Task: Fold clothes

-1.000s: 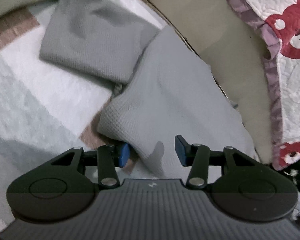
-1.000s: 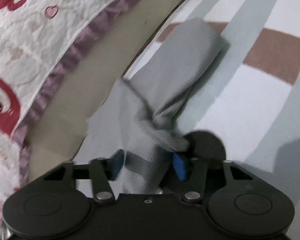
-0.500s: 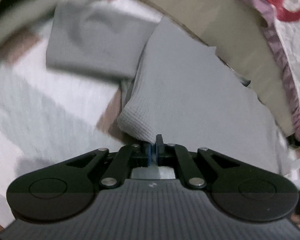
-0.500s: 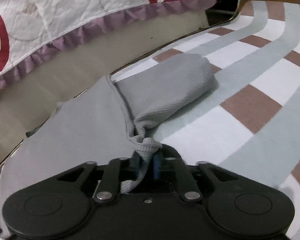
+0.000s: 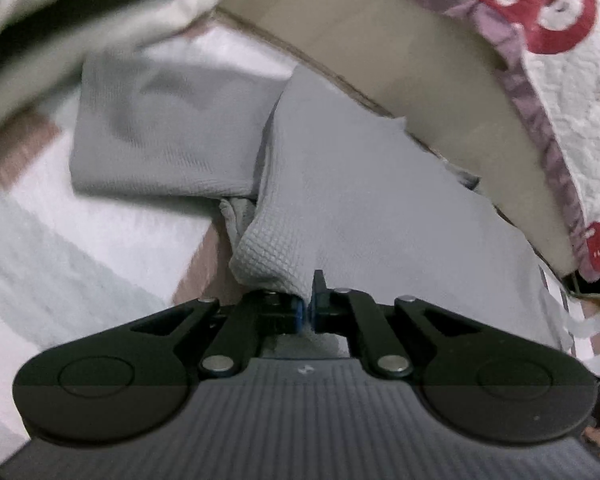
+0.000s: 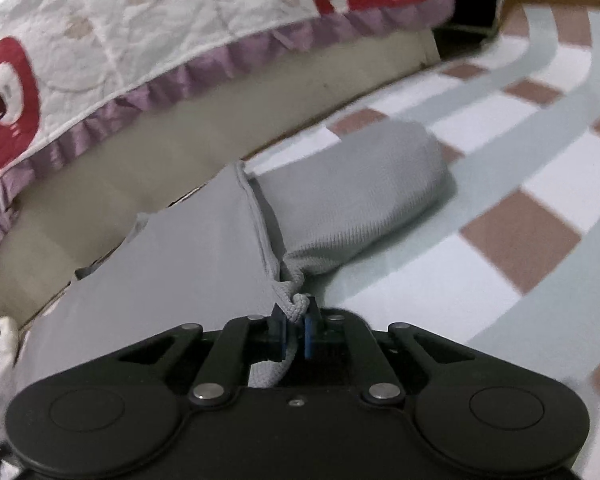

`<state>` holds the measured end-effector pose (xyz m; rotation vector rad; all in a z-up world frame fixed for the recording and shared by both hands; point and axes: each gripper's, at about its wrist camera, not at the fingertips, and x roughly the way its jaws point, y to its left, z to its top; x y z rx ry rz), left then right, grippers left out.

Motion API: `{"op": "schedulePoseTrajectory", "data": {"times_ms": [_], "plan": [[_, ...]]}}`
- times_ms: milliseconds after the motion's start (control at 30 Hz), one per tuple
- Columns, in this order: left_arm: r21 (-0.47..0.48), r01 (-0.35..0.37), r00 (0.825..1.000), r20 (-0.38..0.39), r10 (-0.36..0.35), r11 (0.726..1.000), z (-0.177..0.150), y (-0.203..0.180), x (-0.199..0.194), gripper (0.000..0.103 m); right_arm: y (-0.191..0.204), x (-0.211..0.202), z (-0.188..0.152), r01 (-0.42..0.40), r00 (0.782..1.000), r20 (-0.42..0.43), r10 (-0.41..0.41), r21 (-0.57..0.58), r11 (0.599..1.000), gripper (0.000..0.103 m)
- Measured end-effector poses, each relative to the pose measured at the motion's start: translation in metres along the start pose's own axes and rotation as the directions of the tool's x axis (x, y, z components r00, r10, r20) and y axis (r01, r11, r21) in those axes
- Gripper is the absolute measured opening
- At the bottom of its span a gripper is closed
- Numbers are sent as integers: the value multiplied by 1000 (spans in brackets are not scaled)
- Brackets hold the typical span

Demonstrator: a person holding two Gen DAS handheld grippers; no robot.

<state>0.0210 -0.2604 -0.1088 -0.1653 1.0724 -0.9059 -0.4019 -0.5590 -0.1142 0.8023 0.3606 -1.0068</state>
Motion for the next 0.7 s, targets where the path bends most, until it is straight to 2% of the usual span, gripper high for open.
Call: {"op": "schedulePoseTrajectory", "data": {"times_ms": [100,167,233,300,367,467,567,667,700], "plan": [[43,-10,1000,10,10,999,4,-8,-16,3,4,-15,6,-1,1000,-23,-1,-59,998,6],[63,-20,1000,-15,21,998,3,-12,-22,3,4,-23,9,2,999,-39,-4,-58,998,6],[74,-25,999,-28,28,997,-3,-15,-33,3,4,-36,9,11,999,-46,-13,-51,999,6],[78,-35,999,-33,38,996,-12,-16,-44,3,7,-52,5,22,998,-57,-27,-90,996,6],[76,-65,996,-49,68,995,-24,-15,-44,3,5,-62,-2,41,995,-80,-51,-130,991,6],[97,-117,989,-78,125,988,-38,-14,-30,3,-12,-59,-17,51,991,-117,-64,-107,993,7],[110,-130,987,-80,139,985,-41,-16,-31,3,-13,-56,-28,72,989,-116,-87,-132,989,7],[119,-137,985,-87,147,983,-41,-17,-31,3,2,-53,-32,103,985,-106,-139,-291,951,10],[122,-139,985,-89,150,983,-41,-18,-30,3,6,-51,-36,155,977,-83,-194,-345,926,12]]}}
